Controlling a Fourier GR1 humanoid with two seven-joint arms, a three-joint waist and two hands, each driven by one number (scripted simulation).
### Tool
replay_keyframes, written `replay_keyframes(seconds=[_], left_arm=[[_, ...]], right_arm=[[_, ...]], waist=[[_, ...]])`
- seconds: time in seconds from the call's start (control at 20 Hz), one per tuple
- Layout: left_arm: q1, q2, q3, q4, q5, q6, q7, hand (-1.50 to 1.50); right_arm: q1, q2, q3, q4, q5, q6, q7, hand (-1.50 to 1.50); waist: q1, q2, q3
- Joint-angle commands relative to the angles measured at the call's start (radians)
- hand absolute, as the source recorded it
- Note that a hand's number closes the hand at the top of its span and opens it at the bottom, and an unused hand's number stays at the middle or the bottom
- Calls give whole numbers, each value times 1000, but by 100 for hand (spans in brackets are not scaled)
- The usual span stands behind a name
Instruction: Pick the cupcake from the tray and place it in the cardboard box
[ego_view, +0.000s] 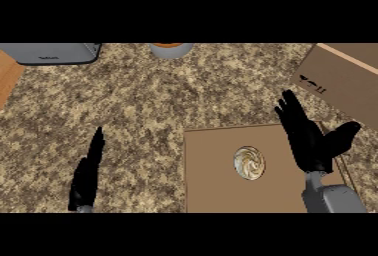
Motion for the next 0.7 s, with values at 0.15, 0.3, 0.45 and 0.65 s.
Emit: replay_keyframes(seconds=[0.15,0.3,0.45,0.65], left_arm=[[-67,53,102,11,44,-18,53,0],[-60,36,88,5,45,-11,60,0],[-95,68,168,15,134,-84,97,0],[-99,28,145,51,115,-81,81,0]], right_arm=[[-38,-141,19,-103,134,91,-148,150],[-73,-418,79,-112,443,128,-178,150],[146,-243,64,-155,491,-116,-238,150],[273,-280,77,-288,620,-194,-330,-150]], waist=[[7,-44,-24],[9,-66,-63],[-12,-45,-24],[-15,-46,-24]])
